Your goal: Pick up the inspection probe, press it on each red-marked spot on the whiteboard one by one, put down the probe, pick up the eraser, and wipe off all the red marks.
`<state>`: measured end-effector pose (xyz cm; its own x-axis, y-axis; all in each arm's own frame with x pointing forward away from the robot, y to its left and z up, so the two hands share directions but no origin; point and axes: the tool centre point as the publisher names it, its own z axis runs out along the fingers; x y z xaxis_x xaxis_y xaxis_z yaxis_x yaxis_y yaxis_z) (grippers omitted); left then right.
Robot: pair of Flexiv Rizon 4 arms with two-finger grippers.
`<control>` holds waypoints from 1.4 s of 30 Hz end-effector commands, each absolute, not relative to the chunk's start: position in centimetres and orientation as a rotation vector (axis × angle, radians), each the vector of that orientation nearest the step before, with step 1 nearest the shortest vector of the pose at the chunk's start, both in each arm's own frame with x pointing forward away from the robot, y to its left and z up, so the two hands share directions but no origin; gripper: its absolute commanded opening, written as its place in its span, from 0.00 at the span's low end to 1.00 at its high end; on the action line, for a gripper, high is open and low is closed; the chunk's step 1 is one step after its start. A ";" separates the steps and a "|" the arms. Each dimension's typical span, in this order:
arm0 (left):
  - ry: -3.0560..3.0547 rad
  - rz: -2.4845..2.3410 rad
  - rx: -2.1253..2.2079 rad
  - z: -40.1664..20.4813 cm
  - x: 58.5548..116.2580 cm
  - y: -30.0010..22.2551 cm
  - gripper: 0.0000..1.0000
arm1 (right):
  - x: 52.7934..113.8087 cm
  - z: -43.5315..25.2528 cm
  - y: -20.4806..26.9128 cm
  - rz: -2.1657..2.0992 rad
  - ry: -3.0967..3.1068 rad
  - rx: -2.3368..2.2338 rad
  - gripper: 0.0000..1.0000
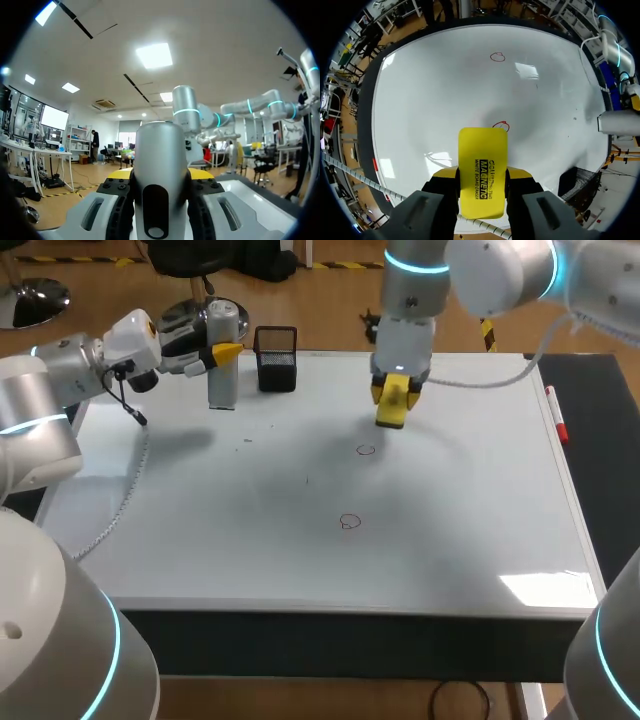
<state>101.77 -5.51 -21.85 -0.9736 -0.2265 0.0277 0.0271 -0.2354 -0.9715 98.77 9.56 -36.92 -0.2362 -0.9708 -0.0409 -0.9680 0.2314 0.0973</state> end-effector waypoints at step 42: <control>1.834 -2.332 -0.248 -21.6 101.6 -5.5 0.00 | 95.8 -44.4 14.0 -0.326 -2.358 1.911 0.00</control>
<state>101.76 -5.50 -21.84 -0.9736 -0.2265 0.0277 0.0271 -0.2354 -0.9715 95.73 14.72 -43.26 -0.2143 -0.9747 -0.0642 -0.9567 0.1962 0.2151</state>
